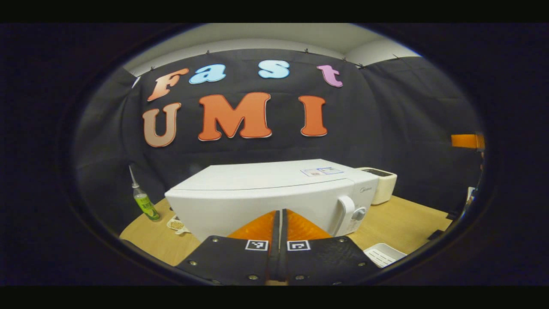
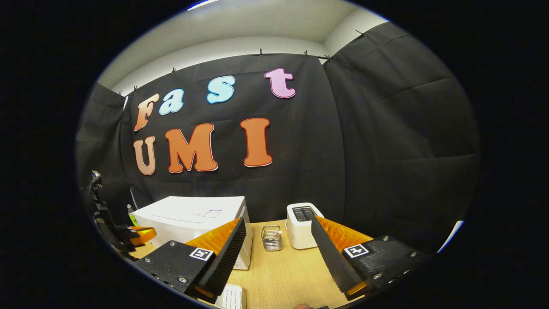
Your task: Open the microwave oven with the left hand, put the food in, and close the microwave oven.
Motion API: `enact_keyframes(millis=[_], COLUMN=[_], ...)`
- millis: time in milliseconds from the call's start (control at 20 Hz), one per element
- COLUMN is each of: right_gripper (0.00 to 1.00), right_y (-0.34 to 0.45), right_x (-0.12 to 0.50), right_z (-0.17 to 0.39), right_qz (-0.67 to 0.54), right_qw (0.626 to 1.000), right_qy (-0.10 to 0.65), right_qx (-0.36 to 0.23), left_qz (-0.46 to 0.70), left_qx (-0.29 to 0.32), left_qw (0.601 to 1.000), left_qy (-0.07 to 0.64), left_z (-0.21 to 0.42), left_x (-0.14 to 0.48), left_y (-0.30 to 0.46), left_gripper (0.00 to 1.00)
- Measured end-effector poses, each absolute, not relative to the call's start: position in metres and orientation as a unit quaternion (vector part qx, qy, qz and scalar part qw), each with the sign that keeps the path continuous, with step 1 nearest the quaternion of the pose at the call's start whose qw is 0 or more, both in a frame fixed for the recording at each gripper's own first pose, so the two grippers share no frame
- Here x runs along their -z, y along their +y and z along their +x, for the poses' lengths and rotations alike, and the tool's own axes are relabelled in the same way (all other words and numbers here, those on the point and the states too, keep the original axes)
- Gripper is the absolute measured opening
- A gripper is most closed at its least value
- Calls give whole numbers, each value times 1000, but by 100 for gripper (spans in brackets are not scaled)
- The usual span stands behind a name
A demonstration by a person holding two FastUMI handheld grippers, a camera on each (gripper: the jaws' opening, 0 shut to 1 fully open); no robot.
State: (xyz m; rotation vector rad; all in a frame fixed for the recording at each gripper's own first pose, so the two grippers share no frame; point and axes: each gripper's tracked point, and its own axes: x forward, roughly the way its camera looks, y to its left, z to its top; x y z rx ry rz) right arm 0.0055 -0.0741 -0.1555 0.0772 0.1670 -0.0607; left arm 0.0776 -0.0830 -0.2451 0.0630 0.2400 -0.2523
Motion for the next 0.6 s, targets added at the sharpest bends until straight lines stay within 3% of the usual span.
enact_keyframes(millis=[400,500,550,600], right_gripper=[95,95,95,95], right_y=[-28,-18,-13,-9], right_x=[125,117,114,111], right_z=[7,6,5,4], right_qz=[36,33,30,29], right_qw=[997,997,997,997], right_qy=[74,66,64,62], right_qx=[-14,-24,-27,-30], left_qz=[31,42,43,42], left_qx=[92,73,67,61], left_qw=[991,993,994,995], left_qy=[92,80,72,66], left_z=[28,15,10,7], left_x=[139,123,112,103], left_y=[9,29,36,44], left_gripper=[0,14,15,34])
